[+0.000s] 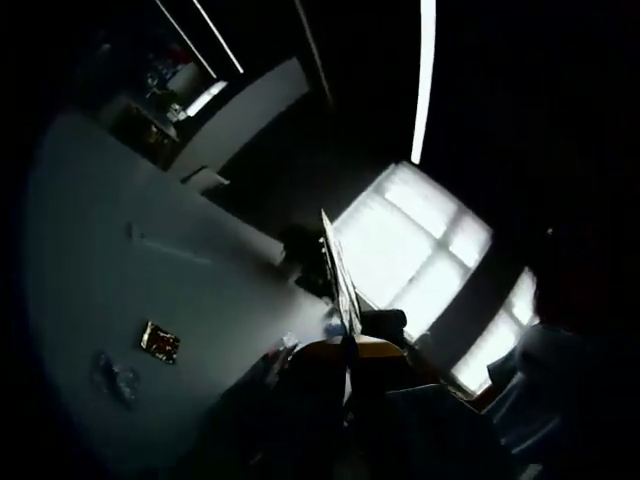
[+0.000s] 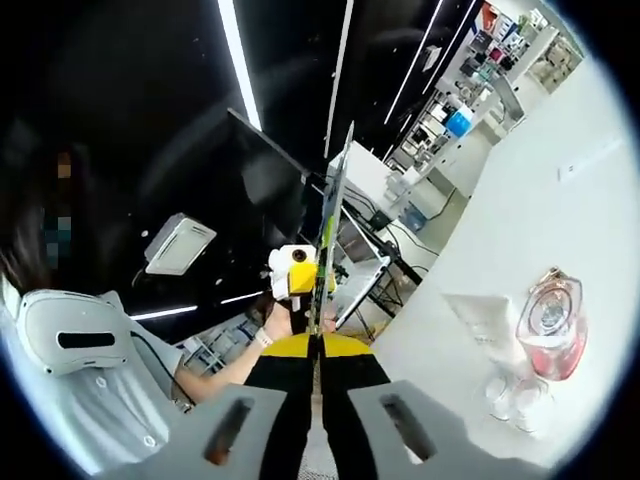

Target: Arrange the skincare products in the storage area until every visible bottle or jar stands upright without overlapping.

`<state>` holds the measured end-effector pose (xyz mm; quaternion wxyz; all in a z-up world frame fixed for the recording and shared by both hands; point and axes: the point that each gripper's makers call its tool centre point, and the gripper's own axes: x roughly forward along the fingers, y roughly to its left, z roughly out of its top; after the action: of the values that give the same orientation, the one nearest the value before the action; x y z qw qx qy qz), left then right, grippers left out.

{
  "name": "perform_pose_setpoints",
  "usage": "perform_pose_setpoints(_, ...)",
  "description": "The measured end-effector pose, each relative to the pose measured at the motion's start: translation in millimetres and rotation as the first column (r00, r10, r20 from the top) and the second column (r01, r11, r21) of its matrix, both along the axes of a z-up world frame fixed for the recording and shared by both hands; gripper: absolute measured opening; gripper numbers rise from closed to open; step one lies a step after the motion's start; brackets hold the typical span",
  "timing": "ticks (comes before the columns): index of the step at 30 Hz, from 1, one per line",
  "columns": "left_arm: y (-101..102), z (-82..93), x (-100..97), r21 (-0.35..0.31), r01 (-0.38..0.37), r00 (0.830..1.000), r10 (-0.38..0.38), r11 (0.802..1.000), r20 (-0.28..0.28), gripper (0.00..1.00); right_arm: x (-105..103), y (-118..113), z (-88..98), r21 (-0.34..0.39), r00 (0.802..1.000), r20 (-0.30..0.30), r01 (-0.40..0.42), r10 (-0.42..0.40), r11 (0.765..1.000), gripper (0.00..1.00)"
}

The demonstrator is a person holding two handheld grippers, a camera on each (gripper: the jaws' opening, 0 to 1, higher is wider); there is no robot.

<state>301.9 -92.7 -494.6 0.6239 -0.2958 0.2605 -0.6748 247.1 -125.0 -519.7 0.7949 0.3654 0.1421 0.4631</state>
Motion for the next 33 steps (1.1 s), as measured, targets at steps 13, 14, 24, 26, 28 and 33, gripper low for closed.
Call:
perform_pose_setpoints(13, 17.6, -38.2, -14.6, 0.009, 0.005, 0.985, -0.004, 1.000, -0.173, 0.00, -14.4, 11.9, -30.7, 0.145, 0.987, -0.154, -0.022, 0.045, 0.989, 0.01)
perform_pose_setpoints(14, 18.8, -44.8, -15.5, 0.021, 0.010, 0.982, -0.006, 1.000, -0.188, 0.00, -15.1, 12.0, -34.4, 0.141, 0.986, -0.164, -0.020, 0.044, 0.990, 0.01)
perform_pose_setpoints(24, 22.4, -95.4, -13.4, 0.133, 0.006, 0.953, 0.035, 0.991, -0.303, 0.00, -14.9, 11.8, -82.0, 0.104, 0.947, -0.320, 0.035, 0.000, 0.994, 0.01)
perform_pose_setpoints(26, 21.7, -99.5, -14.7, 0.137, 0.009, 0.949, 0.034, 0.991, -0.312, 0.00, -13.8, 10.9, -90.3, 0.088, 0.942, -0.336, 0.046, -0.014, 0.995, 0.01)
perform_pose_setpoints(28, 21.1, -105.0, -15.3, 0.147, 0.011, 0.946, 0.037, 0.989, -0.322, 0.00, -12.5, 9.5, -96.4, 0.086, 0.937, -0.348, 0.050, -0.018, 0.995, 0.01)
perform_pose_setpoints(33, 24.2, -115.2, -18.7, 0.182, 0.015, 0.937, 0.050, 0.983, -0.345, 0.00, -13.8, 13.7, -105.2, 0.062, 0.927, -0.373, 0.049, -0.023, 0.997, 0.01)
